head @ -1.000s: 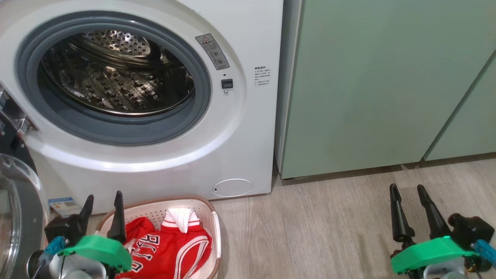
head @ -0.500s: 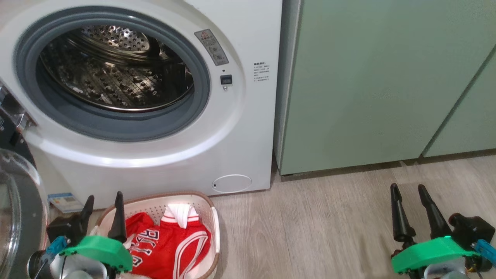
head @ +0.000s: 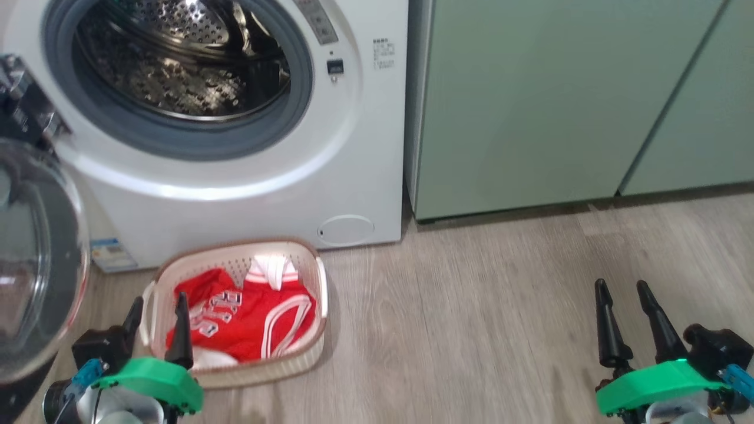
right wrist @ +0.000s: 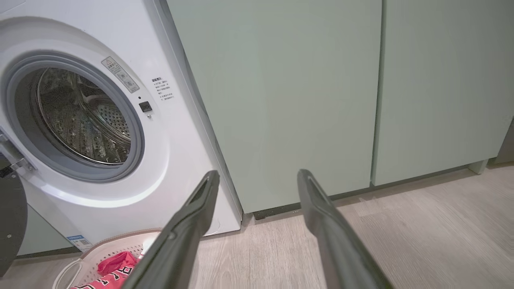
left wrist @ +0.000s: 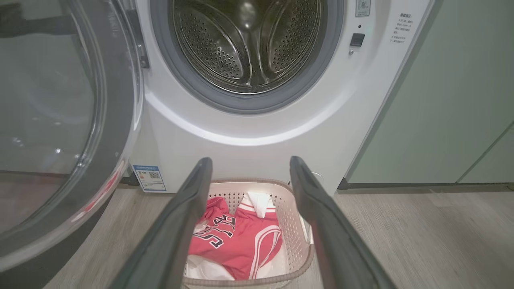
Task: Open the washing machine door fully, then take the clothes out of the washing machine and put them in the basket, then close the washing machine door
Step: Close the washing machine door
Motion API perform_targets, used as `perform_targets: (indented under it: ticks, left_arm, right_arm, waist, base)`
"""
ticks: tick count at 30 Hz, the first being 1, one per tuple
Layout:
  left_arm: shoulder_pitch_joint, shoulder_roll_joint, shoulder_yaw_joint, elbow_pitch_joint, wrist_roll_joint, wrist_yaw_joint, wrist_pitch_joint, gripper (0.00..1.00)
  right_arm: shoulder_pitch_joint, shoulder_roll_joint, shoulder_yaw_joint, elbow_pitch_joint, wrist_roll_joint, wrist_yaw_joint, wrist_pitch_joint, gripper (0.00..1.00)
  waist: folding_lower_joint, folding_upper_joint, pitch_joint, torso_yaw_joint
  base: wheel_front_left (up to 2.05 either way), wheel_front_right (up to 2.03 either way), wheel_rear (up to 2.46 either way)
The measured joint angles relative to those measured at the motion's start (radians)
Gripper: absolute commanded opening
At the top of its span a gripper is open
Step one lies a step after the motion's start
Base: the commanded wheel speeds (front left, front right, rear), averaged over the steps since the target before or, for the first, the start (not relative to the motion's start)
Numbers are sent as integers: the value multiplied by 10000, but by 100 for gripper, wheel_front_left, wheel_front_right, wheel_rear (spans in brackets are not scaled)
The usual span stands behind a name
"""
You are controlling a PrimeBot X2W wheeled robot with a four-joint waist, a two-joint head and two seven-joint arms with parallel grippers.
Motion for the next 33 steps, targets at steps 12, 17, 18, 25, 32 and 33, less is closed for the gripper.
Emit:
perform_targets:
  ticks: [12, 17, 18, 25, 32, 33]
  left_arm:
    - [18, -84, -44, -61, 0, 0, 0, 100]
    - [17, -134, -56, -128, 2, 0, 0, 100]
    - [18, -161, -50, -171, 2, 0, 0, 100]
    - [13, -326, 63, -343, 33, 4, -10, 100]
    - [8, -387, 222, -416, 104, 10, -10, 100]
    - [6, -387, 224, -414, 105, 10, -10, 100]
  right_arm:
    - [17, 0, -12, 0, 0, 0, 0, 100]
    - [17, 0, -27, -6, 0, 0, 0, 100]
    - [16, 0, -36, -6, 0, 0, 0, 100]
    - [27, 67, -113, -13, 2, 0, 0, 100]
    - [86, 163, 10, -29, 2, 0, 0, 100]
    - [87, 171, 17, -36, 2, 0, 0, 100]
  waist:
    - [0, 0, 24, 99]
    - [0, 0, 28, 144]
    - [0, 0, 27, 164]
    - [0, 0, 0, 595]
    - [0, 0, -24, 1730]
    - [0, 0, -24, 1898]
  base:
    - [-139, 138, 1]
    - [-10, 10, 0]
    - [0, 0, 0]
    - [0, 0, 0]
    - [0, 0, 0]
    - [0, 0, 0]
